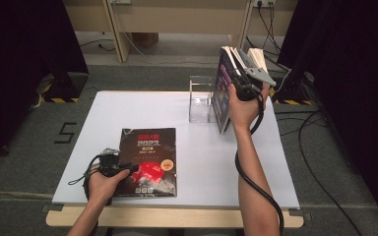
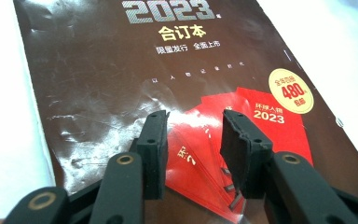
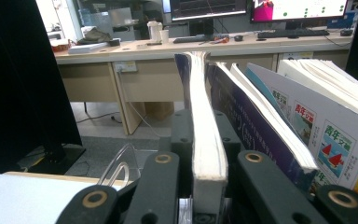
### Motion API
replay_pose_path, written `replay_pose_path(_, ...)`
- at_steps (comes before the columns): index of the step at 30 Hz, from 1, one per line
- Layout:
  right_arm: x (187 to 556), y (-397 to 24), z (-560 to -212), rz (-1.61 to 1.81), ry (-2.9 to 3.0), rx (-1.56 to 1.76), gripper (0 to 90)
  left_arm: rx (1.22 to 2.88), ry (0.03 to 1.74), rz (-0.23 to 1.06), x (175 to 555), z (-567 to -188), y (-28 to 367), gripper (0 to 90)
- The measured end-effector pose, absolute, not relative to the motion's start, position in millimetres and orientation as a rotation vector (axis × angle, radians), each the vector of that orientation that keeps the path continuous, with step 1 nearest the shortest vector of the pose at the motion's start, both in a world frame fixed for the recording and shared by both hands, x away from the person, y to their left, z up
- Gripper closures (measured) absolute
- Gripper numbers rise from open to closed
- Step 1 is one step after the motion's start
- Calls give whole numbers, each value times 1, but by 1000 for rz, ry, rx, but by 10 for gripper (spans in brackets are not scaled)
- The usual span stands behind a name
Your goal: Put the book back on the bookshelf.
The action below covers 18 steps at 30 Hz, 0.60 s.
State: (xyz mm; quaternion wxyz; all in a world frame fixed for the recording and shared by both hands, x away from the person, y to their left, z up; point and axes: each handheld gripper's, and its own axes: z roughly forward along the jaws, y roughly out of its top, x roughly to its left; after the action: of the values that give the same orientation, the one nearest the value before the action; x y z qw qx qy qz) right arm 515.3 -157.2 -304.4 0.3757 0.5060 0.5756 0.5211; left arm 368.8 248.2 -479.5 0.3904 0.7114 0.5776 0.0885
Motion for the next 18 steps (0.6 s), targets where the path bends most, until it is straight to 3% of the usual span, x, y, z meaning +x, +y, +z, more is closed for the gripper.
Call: replay_pose_path(18,526,-155,-308,1309,1466,1310,829,1803,1471,223,369,-480,249,606)
